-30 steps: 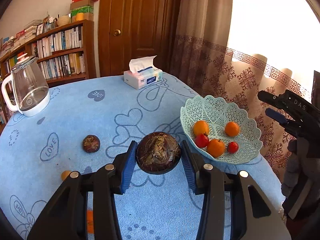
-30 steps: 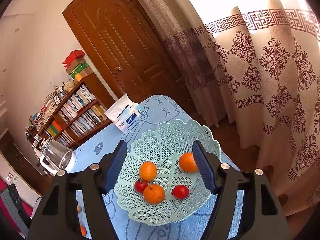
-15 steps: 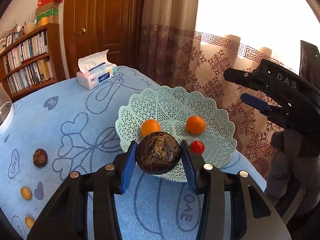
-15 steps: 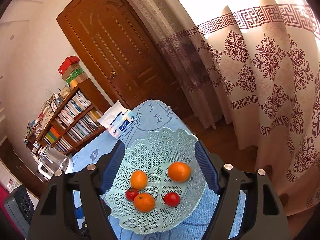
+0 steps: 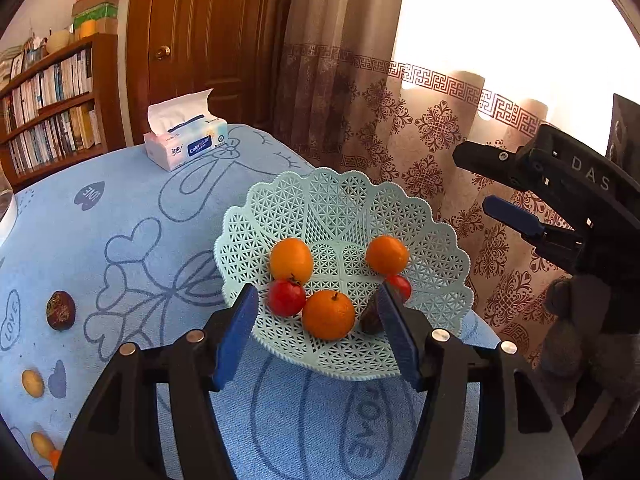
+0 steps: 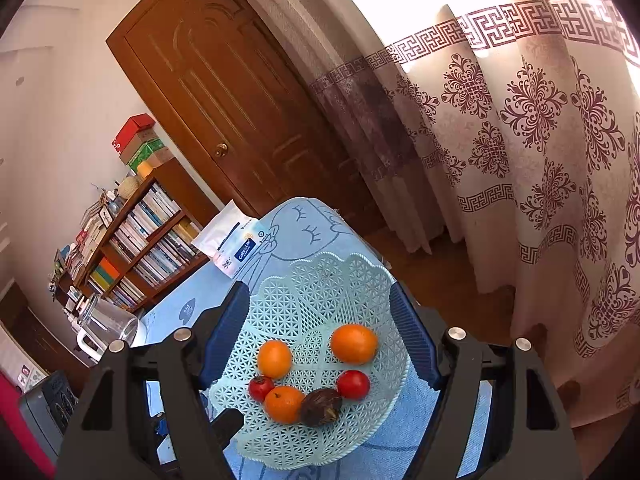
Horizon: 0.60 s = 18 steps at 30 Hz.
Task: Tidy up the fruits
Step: 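Lower the dark brown fruit into the green basket and open the left tool, then withdraw both open tools from the basket back toward the table fruits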
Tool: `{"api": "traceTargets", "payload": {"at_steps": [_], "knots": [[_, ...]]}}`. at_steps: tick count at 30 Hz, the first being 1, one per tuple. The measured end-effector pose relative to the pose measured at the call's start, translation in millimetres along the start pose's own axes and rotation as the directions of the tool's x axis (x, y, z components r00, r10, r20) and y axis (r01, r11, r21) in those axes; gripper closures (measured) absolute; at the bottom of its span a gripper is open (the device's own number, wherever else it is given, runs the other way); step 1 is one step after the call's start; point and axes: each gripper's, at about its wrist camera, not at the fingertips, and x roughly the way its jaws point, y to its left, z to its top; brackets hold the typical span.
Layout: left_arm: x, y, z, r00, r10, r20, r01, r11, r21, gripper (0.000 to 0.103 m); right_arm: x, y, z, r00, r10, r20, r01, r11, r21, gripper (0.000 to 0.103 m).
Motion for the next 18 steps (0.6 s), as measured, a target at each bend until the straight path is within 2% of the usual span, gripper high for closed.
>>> {"api": "traceTargets", "payload": {"at_steps": [5, 8, 18], "knots": [[-15, 23, 0, 0.999, 0.044, 0.015, -0.043, 0.997, -0.057, 0.039, 0, 3, -2, 1.0, 0.003, -0.001, -0.003, 1.0, -0.006, 0.029], [-26, 33, -1, 0.997, 0.075, 0.031, -0.072, 0.994, -0.084, 0.031, -1, 6, -4, 1.0, 0.005, -0.003, -0.005, 1.0, -0.01, 0.029], [-60, 66, -7, 0.985, 0.166, 0.054, -0.157, 0.978, -0.14, 0.029, -10, 14, -6, 1.0, 0.023, 0.018, -0.023, 1.0, -0.016, 0.029]]}}
